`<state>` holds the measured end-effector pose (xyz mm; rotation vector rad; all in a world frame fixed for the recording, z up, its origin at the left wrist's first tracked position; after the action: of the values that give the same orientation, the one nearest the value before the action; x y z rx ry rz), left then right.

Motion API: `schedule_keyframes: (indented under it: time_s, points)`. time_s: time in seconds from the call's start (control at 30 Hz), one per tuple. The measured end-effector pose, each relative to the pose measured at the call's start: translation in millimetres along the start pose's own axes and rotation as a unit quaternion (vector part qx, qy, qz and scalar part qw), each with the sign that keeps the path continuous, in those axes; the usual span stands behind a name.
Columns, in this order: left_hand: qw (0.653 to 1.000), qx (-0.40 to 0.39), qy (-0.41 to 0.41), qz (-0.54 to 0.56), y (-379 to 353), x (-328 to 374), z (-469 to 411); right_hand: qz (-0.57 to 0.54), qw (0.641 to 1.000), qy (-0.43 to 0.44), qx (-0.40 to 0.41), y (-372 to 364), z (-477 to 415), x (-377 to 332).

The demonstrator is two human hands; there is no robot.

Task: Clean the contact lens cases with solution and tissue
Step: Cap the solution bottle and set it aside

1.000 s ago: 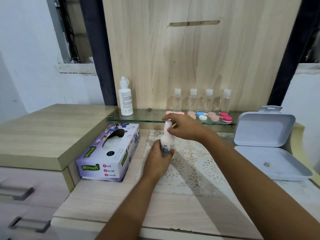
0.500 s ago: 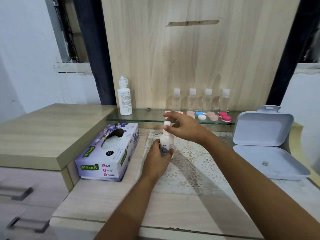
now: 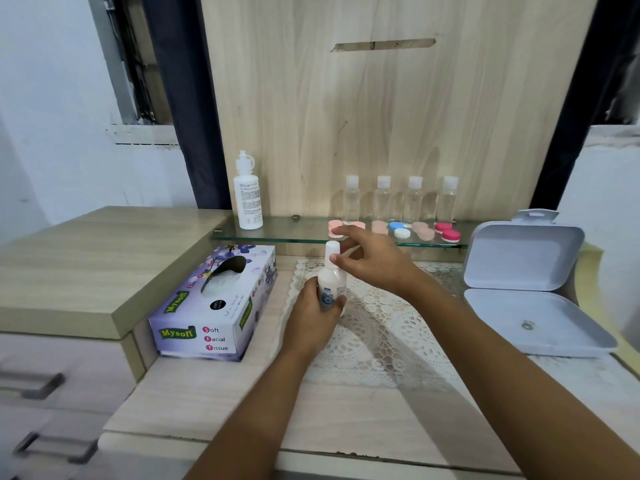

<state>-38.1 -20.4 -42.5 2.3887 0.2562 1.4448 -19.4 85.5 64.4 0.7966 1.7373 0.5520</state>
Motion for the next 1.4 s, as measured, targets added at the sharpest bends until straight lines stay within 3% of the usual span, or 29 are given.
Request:
schedule_keyframes:
  time_s: [0.2, 0.43, 0.67, 1.0, 1.2, 1.4]
  points:
    - [1.000, 0.006, 0.003, -0.009, 0.8, -0.7, -0.5, -0.003, 0.999, 0.005, 0.039, 5.9, 7.4, 7.2]
    - [1.000, 0.008, 0.000, -0.008, 1.2, 0.7, 0.4, -0.111, 0.993, -0.033, 0.014, -10.7, 3.7, 12.3]
    - [1.000, 0.007, 0.003, -0.011, 1.4, -0.2, 0.3, -0.127, 0.988, -0.060, 0.068, -12.3, -0.9, 15.1]
    - [1.000, 0.020, -0.001, -0.002, 3.9, 1.4, 0.2, -0.013, 0.994, -0.068, 0.089, -10.8, 17.7, 38.0]
    - [0.999, 0.033, 0.000, -0.014, 7.8, 3.7, 1.6, 0.147, 0.985, -0.076, 0.040, -39.1, 45.2, 87.8]
    - [0.999, 0.043, 0.002, -0.015, 12.5, 7.8, 3.9, 0.189, 0.979, -0.082, -0.003, -50.8, 47.1, 96.8]
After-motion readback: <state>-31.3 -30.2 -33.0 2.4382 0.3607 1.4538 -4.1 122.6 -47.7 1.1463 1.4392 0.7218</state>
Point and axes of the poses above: each hand's wrist, its own z-axis away from the middle knuckle, its own y-axis out of the back of the hand, x = y × z, the point moved 9 cm from there along -z, towards the middle knuckle, and after that the axes turned 11 degrees about -y, right-handed, at the moved point
